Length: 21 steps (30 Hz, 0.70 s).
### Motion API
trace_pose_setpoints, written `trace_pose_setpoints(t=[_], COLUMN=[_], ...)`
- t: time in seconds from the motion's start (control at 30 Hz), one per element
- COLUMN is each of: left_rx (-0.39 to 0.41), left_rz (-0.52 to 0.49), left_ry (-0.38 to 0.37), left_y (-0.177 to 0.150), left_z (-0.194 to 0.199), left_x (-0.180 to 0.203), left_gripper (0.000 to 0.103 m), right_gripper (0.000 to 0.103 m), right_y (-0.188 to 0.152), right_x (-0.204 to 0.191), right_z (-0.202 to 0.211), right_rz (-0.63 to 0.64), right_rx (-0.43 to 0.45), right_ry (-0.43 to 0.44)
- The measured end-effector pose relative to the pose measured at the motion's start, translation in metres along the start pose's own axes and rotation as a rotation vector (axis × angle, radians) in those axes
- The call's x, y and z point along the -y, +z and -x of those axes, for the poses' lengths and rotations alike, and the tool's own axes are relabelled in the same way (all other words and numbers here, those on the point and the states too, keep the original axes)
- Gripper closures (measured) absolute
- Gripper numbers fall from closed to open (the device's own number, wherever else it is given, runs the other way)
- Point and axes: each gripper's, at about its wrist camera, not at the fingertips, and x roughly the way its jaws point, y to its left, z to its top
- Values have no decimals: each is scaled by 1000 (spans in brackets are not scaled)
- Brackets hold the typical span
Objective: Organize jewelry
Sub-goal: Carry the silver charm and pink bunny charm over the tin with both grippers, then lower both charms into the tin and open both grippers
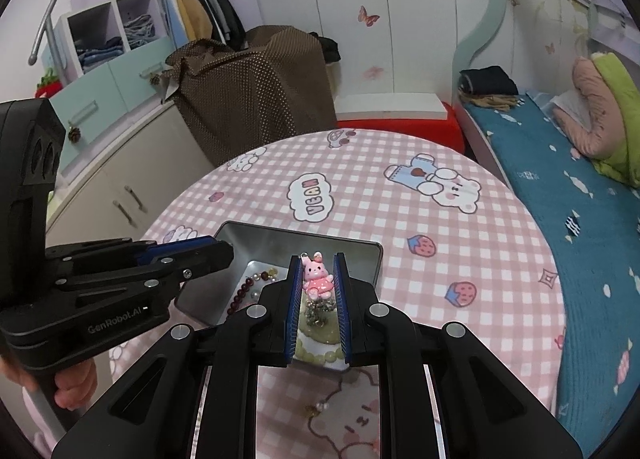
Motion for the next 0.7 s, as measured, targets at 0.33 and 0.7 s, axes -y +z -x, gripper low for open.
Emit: trace_pose_setpoints(t=[0.33, 0.7], left_rx=[-13, 6], left_rz=[-5, 5], left_ry=[10, 105], left_y=[4, 4], left_z=[-9, -2], left_x=[-1, -6], left_gripper=[90, 55], right_gripper=[86, 27], right_y=[4, 9], right_x=[0, 10], right_z=[-7, 17], right_rz=[7, -25], right_rx=[-11, 80], right_ry=[13, -108])
